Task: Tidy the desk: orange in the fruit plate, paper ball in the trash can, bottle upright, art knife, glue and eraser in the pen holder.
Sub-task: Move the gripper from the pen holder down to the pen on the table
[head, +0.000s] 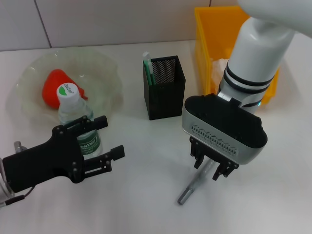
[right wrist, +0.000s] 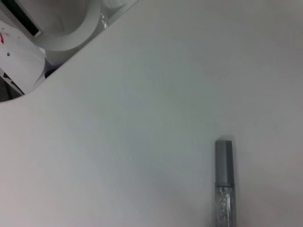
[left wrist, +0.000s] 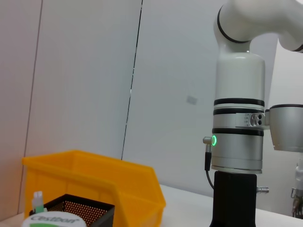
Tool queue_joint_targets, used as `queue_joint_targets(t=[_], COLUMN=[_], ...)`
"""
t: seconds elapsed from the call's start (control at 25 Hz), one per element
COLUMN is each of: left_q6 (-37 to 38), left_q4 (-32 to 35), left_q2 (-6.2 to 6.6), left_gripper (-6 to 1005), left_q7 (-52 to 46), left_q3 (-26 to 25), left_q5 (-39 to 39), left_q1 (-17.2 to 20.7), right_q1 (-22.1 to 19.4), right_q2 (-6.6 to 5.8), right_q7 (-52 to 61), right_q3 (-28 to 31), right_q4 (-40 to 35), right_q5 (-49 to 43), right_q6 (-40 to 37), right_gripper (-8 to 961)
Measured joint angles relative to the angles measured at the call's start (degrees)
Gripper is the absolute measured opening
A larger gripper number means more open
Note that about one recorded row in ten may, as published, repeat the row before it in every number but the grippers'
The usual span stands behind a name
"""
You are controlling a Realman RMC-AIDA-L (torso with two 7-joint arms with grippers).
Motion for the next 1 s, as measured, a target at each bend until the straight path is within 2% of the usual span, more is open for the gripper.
queue_joint_targets(t=[0.2, 1.0], left_q6=[-0.1, -0.3], left_q4=[-0.2, 0.3], left_q2=[-0.07, 0.18], left_gripper=[813, 813], left_q7=[0.0, -0.1], left_q3=[1.0, 4.3], left_q5=[0.2, 0.3], left_q1=[-0.3, -0.2], right_q1=[0.0, -0.3], right_q2=[0.05, 0.16], right_q7=[0.0, 0.1], right_q3=[-0.4, -0.7], right_q4=[0.1, 0.3], right_q5=[0.3, 0.6], right_q6=[0.0, 0.9], right_gripper=[421, 385])
